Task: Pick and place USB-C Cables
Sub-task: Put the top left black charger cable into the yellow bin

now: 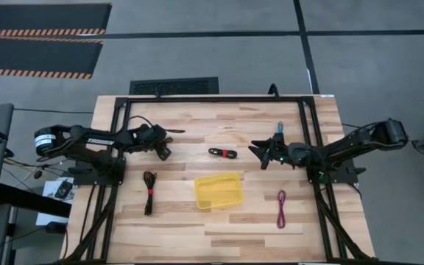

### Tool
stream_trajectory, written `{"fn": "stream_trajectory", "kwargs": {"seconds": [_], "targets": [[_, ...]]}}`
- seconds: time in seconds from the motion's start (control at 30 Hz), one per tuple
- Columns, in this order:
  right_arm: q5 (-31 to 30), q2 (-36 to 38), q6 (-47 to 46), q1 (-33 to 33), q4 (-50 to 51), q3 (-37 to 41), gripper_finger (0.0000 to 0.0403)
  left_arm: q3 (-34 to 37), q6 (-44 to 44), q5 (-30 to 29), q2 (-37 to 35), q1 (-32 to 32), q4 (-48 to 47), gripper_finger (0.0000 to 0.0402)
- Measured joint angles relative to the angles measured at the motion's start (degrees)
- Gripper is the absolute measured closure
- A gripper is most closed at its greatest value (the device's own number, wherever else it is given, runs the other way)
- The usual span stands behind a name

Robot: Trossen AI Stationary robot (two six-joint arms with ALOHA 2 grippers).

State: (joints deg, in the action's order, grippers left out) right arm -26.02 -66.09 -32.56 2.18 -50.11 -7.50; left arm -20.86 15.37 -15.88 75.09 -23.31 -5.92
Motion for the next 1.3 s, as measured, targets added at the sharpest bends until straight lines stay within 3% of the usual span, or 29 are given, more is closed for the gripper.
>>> {"fn": "stream_trajectory", "kwargs": {"seconds": [0.23, 0.57, 0.87, 1.1, 1.3], "targets": [[0.2, -6.1, 0.0, 0.0, 0.5, -3.8, 0.0217, -0.2, -2.5, 1.7, -0.3, 0.0, 2.8, 0.0388], [0.4, -9.3, 3.0, 1.0, 2.1, -8.2, 0.0245, -6.1, -1.6, 2.0, -3.6, 3.8, 4.3, 0.0398], [-0.3, -7.1, 9.2, 1.9, 7.2, -8.6, 0.0272, -17.0, 2.3, 0.1, -3.4, 14.7, -1.3, 0.0400], [-4.1, -7.0, 4.3, 0.5, 13.7, -8.6, 0.0287, -25.5, -0.2, -7.0, 0.8, 25.6, -0.7, 0.0401], [-4.0, -6.5, 4.1, 2.2, 13.1, -10.2, 0.0290, -30.0, -2.7, -8.4, 5.9, 28.6, -0.3, 0.0401]]}}
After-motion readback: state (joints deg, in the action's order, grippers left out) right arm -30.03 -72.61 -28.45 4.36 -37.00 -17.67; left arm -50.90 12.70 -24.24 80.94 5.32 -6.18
